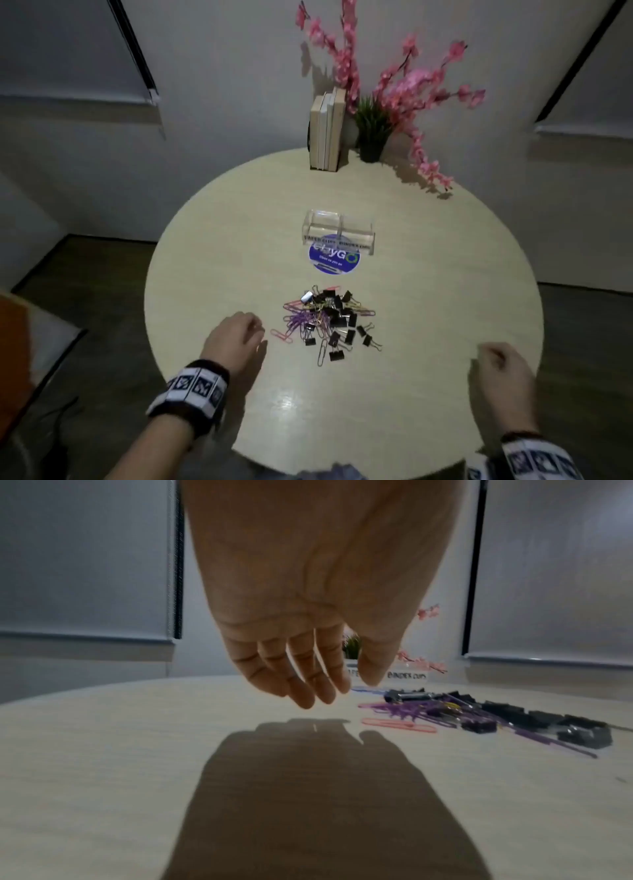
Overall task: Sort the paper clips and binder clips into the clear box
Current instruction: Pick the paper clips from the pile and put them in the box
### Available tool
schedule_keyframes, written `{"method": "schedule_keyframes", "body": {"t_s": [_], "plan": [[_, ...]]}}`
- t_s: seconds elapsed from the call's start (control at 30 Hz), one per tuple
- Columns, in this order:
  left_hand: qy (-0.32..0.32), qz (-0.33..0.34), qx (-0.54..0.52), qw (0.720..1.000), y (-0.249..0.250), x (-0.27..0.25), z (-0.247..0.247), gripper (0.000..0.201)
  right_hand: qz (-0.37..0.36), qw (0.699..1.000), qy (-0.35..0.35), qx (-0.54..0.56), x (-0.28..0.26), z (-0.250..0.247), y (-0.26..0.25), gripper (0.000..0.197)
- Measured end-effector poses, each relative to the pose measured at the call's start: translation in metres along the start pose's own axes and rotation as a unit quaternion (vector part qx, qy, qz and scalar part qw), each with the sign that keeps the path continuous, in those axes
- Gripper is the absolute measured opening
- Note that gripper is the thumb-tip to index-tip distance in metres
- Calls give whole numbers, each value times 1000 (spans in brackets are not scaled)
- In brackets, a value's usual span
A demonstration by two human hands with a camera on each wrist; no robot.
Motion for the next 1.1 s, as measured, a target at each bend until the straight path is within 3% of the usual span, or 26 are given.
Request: {"method": "schedule_keyframes", "body": {"t_s": [0.17,0.3,0.4,0.5,0.53,0.67,0.73,0.8,0.93,1.03,1.1], "plan": [[-72,28,39,996,30,18,29,22,-106,975,-175,-90,26,108,-49,17],[-84,49,89,991,34,19,37,21,-173,937,-228,-198,43,157,-82,15],[-93,59,108,988,37,19,39,18,-177,904,-276,-275,51,180,-86,15],[-103,50,24,993,33,17,33,8,-175,881,-305,-316,57,191,-81,18],[-106,37,-33,993,29,17,30,4,-167,883,-307,-313,59,192,-78,16],[-86,-9,-215,973,24,27,22,15,-139,895,-319,-278,62,191,-66,15],[-89,-23,-248,964,29,34,24,13,-159,890,-317,-288,59,189,-65,16],[-116,-5,-202,973,39,40,29,7,-174,888,-305,-295,56,185,-63,17],[-146,38,-21,988,52,47,40,25,-149,920,-273,-239,60,165,-68,12],[-149,50,10,987,52,51,45,19,-160,934,-251,-196,75,164,-108,9],[-153,50,-7,987,49,50,48,15,-202,927,-243,-201,89,177,-149,8]]}}
Point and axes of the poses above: each hand's wrist, its own x-axis towards the middle knuckle, its own z-axis out of the palm, y = z × x, the point moved 8 cm from there along x, towards the middle knuckle, and after that the axes turned 10 degrees about -y, right-handed, at the moved point
